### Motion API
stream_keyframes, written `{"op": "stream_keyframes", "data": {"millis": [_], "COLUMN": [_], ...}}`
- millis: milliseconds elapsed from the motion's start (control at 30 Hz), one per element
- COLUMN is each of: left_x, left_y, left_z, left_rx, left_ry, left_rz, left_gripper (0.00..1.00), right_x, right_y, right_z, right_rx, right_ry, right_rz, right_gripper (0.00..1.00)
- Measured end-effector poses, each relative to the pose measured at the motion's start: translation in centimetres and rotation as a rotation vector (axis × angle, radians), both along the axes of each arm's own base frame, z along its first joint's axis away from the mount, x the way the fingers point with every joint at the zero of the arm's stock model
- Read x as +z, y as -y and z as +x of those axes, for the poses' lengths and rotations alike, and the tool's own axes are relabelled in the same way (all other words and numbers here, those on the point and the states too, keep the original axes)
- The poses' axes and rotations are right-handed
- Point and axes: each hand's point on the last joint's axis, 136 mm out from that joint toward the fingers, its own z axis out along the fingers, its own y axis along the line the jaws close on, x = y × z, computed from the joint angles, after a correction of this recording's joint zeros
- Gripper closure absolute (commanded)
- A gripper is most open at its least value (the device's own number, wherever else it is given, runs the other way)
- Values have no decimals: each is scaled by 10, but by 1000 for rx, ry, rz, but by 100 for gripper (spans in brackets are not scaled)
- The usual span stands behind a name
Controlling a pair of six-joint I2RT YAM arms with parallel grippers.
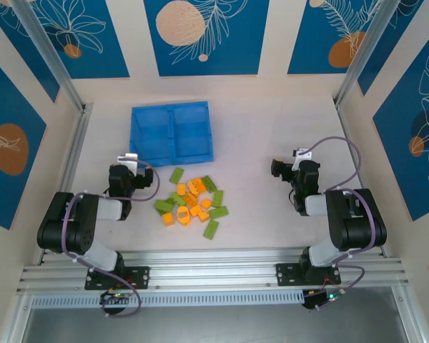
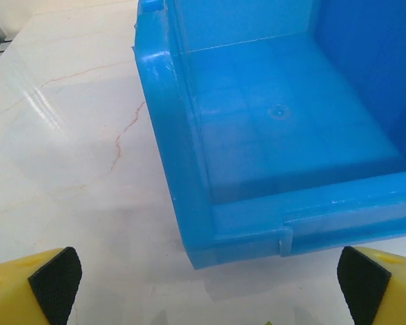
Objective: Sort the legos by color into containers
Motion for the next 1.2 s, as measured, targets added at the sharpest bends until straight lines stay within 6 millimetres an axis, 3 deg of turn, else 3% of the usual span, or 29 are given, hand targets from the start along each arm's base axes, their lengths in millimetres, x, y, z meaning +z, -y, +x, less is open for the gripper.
{"op": "stream_keyframes", "data": {"millis": [600,733,833,900,1000,1100,1200], "left_x": [0,0,4,16,57,112,159], "left_y": [1,1,2,4,11,37,83], "left_z": [0,0,-2,-9,-21,-37,-57], "left_rx": [-5,-5,-9,-10,-20,-81,-218], "left_ry": [-1,1,13,37,112,212,255], "left_rz": [-3,-3,-1,5,0,-22,-50], "left_gripper": [0,0,0,0,0,0,0], "right_x": [3,38,91,125,145,133,106], "right_y": [-1,-1,3,5,-12,-51,-93], "right_z": [-1,-19,-37,-52,-77,-102,-126], "right_rx": [1,-106,-196,-212,-125,33,171], "right_ry": [4,11,34,44,0,-157,-362], "right_rz": [-5,-21,74,163,266,342,371], "right_gripper": [0,1,1,0,1,0,1]}}
